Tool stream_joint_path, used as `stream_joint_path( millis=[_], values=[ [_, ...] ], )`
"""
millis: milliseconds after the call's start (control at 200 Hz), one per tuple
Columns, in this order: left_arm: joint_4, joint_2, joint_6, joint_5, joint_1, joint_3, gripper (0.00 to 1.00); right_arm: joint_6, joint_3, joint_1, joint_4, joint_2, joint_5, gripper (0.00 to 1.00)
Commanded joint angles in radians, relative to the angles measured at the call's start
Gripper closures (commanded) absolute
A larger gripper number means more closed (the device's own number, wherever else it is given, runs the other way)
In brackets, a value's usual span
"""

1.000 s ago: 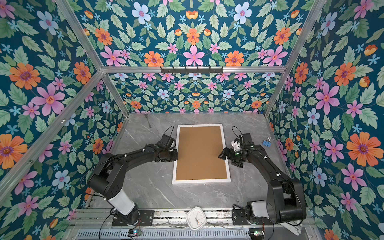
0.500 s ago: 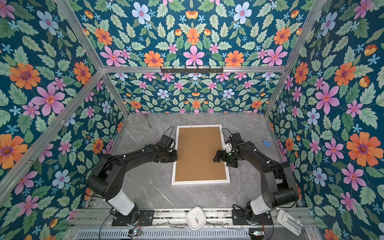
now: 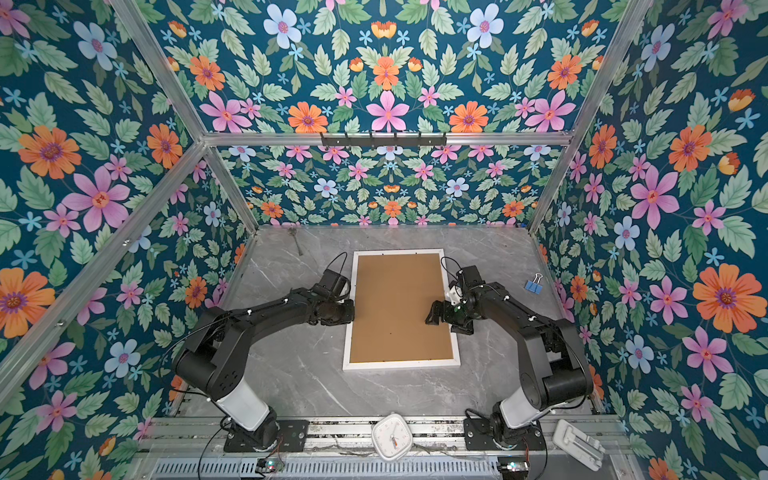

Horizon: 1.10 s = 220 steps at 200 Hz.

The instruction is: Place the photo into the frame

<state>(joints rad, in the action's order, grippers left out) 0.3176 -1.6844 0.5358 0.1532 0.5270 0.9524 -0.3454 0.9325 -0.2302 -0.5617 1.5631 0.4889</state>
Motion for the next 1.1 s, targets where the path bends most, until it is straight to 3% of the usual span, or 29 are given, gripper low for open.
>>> stream_joint_path(
  millis=[0, 675, 870, 1095],
  values=[
    [0.085, -0.017, -0.011, -0.007, 0.0, -0.012, 0.88, 0.005, -0.002, -0.007, 0.013, 0.017, -0.006, 0.07],
    [0.095, -0.008, -0.017, -0.011, 0.001, -0.011, 0.88, -0.003, 0.024, -0.044, -0.028, 0.017, -0.077, 0.08],
    [0.103, -0.011, -0.027, -0.01, 0.001, -0.006, 0.89, -0.011, 0.09, -0.043, -0.057, -0.018, -0.091, 0.08],
    [0.104, -0.012, -0.03, -0.014, 0.001, -0.004, 0.89, -0.013, 0.184, -0.042, -0.065, 0.047, -0.13, 0.08]
  ],
)
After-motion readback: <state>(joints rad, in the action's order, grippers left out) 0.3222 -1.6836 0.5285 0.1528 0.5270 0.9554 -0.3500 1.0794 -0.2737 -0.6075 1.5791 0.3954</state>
